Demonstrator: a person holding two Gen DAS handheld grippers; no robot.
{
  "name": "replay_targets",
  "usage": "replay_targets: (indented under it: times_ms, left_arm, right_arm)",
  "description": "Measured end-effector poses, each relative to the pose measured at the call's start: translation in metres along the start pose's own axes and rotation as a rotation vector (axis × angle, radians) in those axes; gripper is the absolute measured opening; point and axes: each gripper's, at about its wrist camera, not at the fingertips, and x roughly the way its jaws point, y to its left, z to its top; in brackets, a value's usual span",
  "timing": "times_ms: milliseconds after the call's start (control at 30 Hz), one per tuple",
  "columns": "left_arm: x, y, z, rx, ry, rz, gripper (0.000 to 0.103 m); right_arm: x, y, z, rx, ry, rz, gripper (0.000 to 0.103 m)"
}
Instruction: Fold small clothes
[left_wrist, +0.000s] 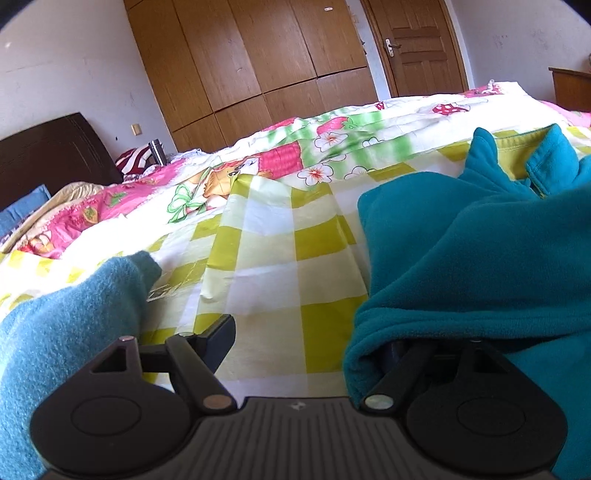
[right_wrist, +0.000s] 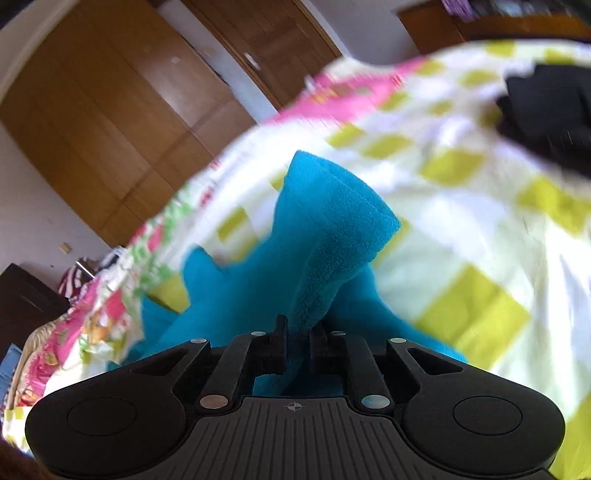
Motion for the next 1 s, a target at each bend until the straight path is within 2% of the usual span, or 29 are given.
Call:
replay_targets:
  times_ms: [100,200,267,300,367,433,467,533,600,633,700,733,767,833,933,1000]
  left_arm:
    - [0.008,0.011,0.002,-0.07,0.039,-0.02,0.096]
    - [0.005,0.01,0.003,-0.079,0.031,-0.005,0.096]
    - [0.002,0.011,0.003,-0.09,0.03,-0.007,0.096]
    - [0.001,0.011,0.003,-0.081,0.034,-0.008,0.096]
    - [-0.005,0.011,0.001,-0.028,0.022,0.006,0.096]
    - [-0.011,0.01,0.0,0.024,0.012,0.006,0.097]
    - [-0.014,0.011,-0.001,0.04,0.007,0.004,0.097]
    - [-0.019,0.014,-0.002,0.048,0.01,-0.021,0.098]
    - [-0.016,0.013,-0.003,0.095,0.047,-0.044,0.098]
    - [-0.018,0.011,-0.004,0.123,0.036,-0.038,0.098]
    - [-0.028,0.011,-0.005,0.167,0.027,-0.048,0.098]
    - [-0.036,0.012,-0.006,0.189,0.016,-0.054,0.098]
    - [-0.044,0.014,-0.009,0.214,0.011,-0.067,0.098]
    - [-0.057,0.018,-0.015,0.258,0.022,-0.083,0.098]
    - [-0.07,0.024,-0.029,0.302,0.062,-0.114,0.1]
    - [-0.076,0.027,-0.036,0.305,0.06,-0.11,0.103]
  right_arm:
    - [-0.008,0.003,-0.005,-0.029,-0.044,0.014,0.011]
    - [-0.014,0.019,-0.001,-0.074,-0.084,0.036,0.01]
    - [-0.017,0.029,0.002,-0.114,-0.111,0.021,0.01]
    - [-0.016,0.03,0.003,-0.121,-0.114,0.003,0.011]
    - [-0.005,0.021,0.005,-0.077,-0.067,-0.042,0.013]
    - [0.0,0.008,0.006,-0.006,-0.02,-0.013,0.014]
    - [-0.001,0.005,0.007,0.021,-0.023,0.005,0.015]
    - [-0.004,0.003,0.013,0.046,-0.047,0.032,0.025]
    - [-0.005,0.003,0.017,0.054,-0.073,0.033,0.028]
    - [-0.002,0.004,0.019,0.05,-0.07,0.022,0.025]
    - [0.002,0.004,0.021,0.041,-0.049,-0.026,0.007]
    - [0.0,0.004,0.021,0.042,-0.051,-0.025,0.007]
    - [-0.007,0.006,0.02,0.027,-0.072,-0.015,0.007]
    - [-0.022,0.017,0.015,-0.083,-0.114,-0.028,0.007]
    - [-0.024,0.027,0.006,-0.297,0.005,-0.127,0.015]
    - [-0.039,0.026,0.001,-0.349,0.001,-0.133,0.017]
